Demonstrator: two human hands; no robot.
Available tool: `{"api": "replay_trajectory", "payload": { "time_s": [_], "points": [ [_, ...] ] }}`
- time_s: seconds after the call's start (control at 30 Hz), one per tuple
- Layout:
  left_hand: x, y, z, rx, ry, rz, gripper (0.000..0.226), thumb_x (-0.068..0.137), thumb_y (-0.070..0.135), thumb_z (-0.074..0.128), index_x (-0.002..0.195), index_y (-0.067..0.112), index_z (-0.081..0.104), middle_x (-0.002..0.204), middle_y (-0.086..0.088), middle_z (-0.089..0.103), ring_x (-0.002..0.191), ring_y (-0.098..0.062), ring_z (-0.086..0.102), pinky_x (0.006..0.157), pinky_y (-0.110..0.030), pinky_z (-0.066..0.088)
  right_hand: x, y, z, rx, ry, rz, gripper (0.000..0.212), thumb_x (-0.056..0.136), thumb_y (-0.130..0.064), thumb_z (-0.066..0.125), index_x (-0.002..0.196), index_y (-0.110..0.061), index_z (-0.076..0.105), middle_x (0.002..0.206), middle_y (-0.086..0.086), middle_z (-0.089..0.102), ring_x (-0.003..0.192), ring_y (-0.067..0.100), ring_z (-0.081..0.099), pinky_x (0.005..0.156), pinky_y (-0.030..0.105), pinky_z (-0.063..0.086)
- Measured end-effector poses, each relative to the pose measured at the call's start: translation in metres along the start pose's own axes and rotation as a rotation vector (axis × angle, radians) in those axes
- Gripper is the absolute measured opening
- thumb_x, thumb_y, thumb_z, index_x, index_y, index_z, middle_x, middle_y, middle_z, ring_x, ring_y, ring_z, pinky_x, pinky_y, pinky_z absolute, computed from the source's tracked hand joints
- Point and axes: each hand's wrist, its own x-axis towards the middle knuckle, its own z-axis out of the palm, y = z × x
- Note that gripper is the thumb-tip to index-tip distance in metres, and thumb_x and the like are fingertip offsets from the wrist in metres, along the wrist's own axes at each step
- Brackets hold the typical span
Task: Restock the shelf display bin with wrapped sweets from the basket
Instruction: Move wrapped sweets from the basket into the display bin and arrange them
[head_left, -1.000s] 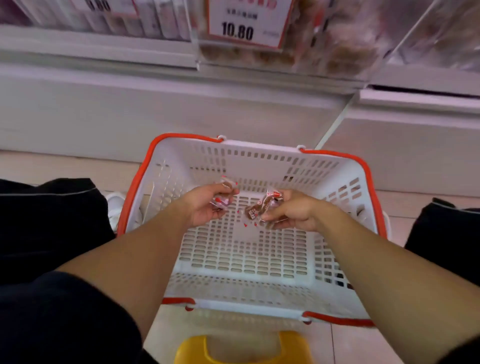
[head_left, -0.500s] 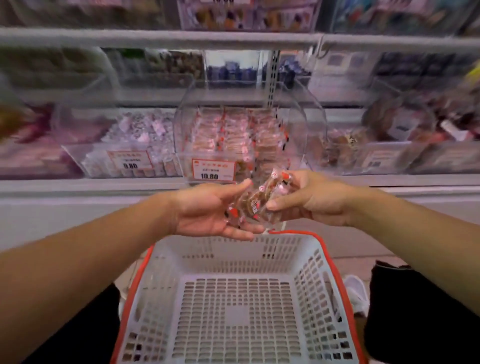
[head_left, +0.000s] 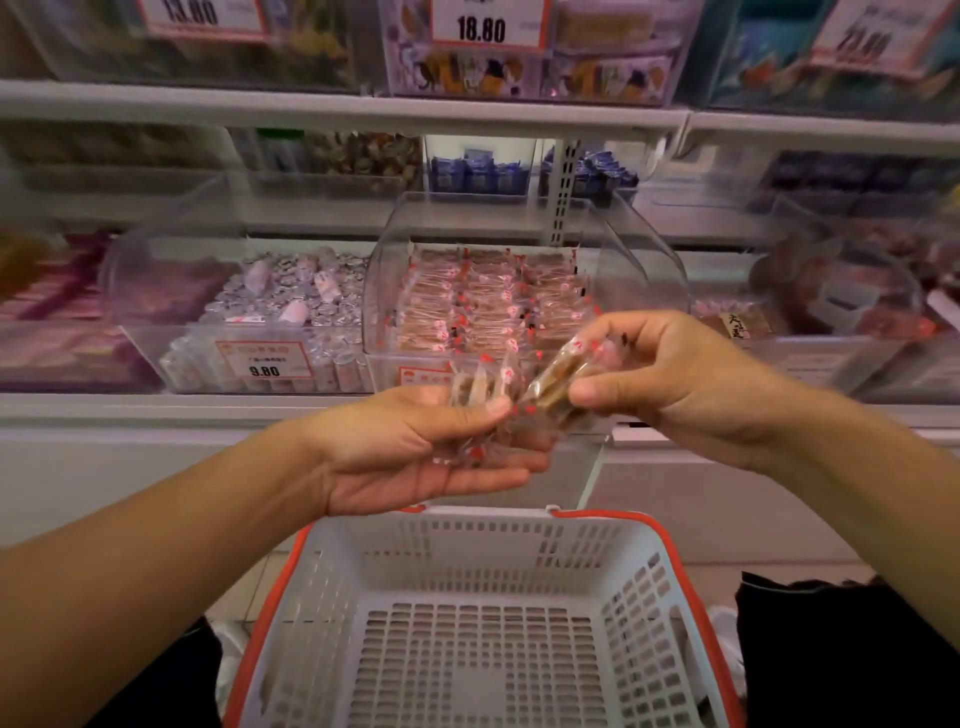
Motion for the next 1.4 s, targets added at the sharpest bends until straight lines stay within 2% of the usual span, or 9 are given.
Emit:
{"api": "replay_trajectory", "payload": {
  "time_s": [0.23,0.37,0.5,0.63,1.0,1.17,1.27,1.33,1.4],
  "points": [
    [0.003,0.011,0.001,0.023,-0.269,-0.079,0.046,0.084,0.027,0.071,0.125,0.005,0.064,0.130,-0.025,0.060,0.120,-0.036,0.059,0.088,-0.032,0.057,0.006,-0.011,0.005,-0.380,-0.048,-0.099,0.042,0.059,-0.006,0.085,0.096,0.001,0.069,0.077,0.014,0.073,0.073,0.013,0.072,0.066,0.022,0.058],
    [0.003,0.013,0.001,0.079,-0.209,-0.081,0.053,0.077,0.026,0.078,0.123,0.003,0.065,0.129,-0.026,0.060,0.121,-0.038,0.059,0.089,-0.036,0.057,0.000,-0.008,0.013,-0.653,-0.012,-0.214,0.063,0.064,-0.018,0.085,0.124,-0.018,0.067,0.106,-0.004,0.072,0.096,0.000,0.069,0.085,0.016,0.053],
    [0.003,0.012,0.004,0.151,-0.161,-0.092,0.048,0.075,0.027,0.078,0.117,0.007,0.069,0.120,-0.024,0.066,0.113,-0.033,0.065,0.080,-0.038,0.060,-0.002,0.000,0.022,-0.735,-0.143,-0.148,0.077,0.076,-0.027,0.075,0.146,-0.029,0.041,0.145,-0.021,0.042,0.131,-0.016,0.037,0.102,0.007,0.037],
    [0.005,0.007,0.005,0.203,-0.100,-0.122,0.030,0.082,0.024,0.069,0.108,0.010,0.073,0.104,-0.021,0.071,0.090,-0.028,0.073,0.065,-0.034,0.061,-0.005,0.012,0.025,-0.716,-0.224,-0.096,0.080,0.085,-0.026,0.070,0.152,-0.034,0.027,0.141,-0.024,0.047,0.124,-0.016,0.046,0.105,0.012,0.038],
    [0.006,0.019,0.012,0.707,-0.117,-0.261,0.026,0.076,-0.006,0.075,0.096,0.008,0.069,0.086,-0.007,0.072,0.072,-0.014,0.070,0.052,-0.019,0.055,-0.003,-0.010,0.030,-1.022,-0.242,-0.308,0.054,0.066,-0.030,0.089,0.112,-0.027,0.061,0.103,-0.016,0.062,0.097,0.008,0.059,0.082,0.027,0.049],
    [0.007,0.041,0.019,0.796,-0.077,-0.139,0.025,0.068,0.001,0.084,0.086,0.014,0.073,0.078,-0.004,0.072,0.067,-0.013,0.069,0.050,-0.019,0.053,0.009,-0.040,0.039,-1.270,-0.325,-0.366,0.048,0.064,-0.039,0.080,0.105,-0.024,0.061,0.092,-0.016,0.057,0.082,0.003,0.053,0.076,0.023,0.046],
    [0.008,0.064,0.017,0.517,-0.057,-0.024,0.043,0.068,0.035,0.085,0.103,0.012,0.073,0.098,-0.013,0.074,0.076,-0.017,0.073,0.054,-0.021,0.056,0.032,-0.069,0.019,-1.272,-0.318,-0.263,0.041,0.065,-0.037,0.078,0.102,-0.026,0.064,0.090,-0.015,0.062,0.080,0.004,0.059,0.074,0.029,0.052],
    [0.016,0.079,0.009,0.360,0.123,0.155,0.058,0.076,0.051,0.072,0.117,0.011,0.065,0.109,-0.014,0.073,0.088,-0.022,0.074,0.062,-0.028,0.059,0.051,-0.087,-0.008,-1.204,-0.269,-0.133,0.034,0.072,-0.035,0.079,0.101,-0.026,0.066,0.091,-0.010,0.068,0.080,0.007,0.065,0.078,0.037,0.056],
    [0.027,0.085,-0.003,0.505,0.439,0.481,0.036,0.088,0.044,0.064,0.113,0.018,0.062,0.102,-0.003,0.075,0.086,-0.016,0.074,0.065,-0.025,0.059,0.067,-0.096,-0.033,-1.195,-0.212,-0.047,0.031,0.071,-0.036,0.078,0.099,-0.026,0.069,0.088,-0.009,0.071,0.078,0.006,0.067,0.080,0.039,0.053]
  ]
}}
